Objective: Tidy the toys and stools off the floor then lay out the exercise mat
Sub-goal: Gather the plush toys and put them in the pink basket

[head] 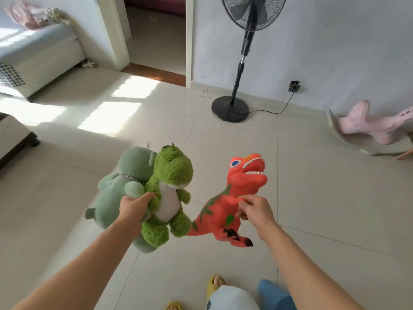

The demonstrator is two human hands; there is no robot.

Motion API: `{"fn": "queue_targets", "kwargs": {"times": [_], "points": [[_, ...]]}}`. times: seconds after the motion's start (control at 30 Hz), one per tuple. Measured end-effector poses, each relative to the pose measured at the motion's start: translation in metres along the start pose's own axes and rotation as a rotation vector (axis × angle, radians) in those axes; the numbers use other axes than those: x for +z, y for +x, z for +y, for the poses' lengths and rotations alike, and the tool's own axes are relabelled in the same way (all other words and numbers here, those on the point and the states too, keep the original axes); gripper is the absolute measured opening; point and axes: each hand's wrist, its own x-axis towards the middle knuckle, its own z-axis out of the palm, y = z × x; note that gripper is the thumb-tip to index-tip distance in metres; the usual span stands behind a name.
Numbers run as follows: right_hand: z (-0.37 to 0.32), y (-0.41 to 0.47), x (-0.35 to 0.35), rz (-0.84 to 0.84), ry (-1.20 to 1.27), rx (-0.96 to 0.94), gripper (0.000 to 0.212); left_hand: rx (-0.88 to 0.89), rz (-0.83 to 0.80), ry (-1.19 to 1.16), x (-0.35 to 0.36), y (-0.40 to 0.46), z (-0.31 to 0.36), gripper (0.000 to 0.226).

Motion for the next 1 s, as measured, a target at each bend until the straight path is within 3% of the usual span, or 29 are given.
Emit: {"fn": "queue_targets", "kwargs": {"times": [0.33, 0.63, 1.0], "points": [[0.005, 0.040, -0.103, 0.095, 0.017, 0.006, 0.021, 0.039, -0.135, 0.077, 0.115, -0.035, 0.055, 0.029], [0.019, 0.120, -0.244, 0.174, 0.017, 0.045, 0.021, 0.069, -0.244, 0.120, 0.287, -0.043, 0.108, 0.026], [0.048, 0.194, -0.387, 0.394, 0.117, 0.141, 0.021, 0.113, -0.444, 0.266, 0.493, -0.052, 0.165, 0.028]]}}
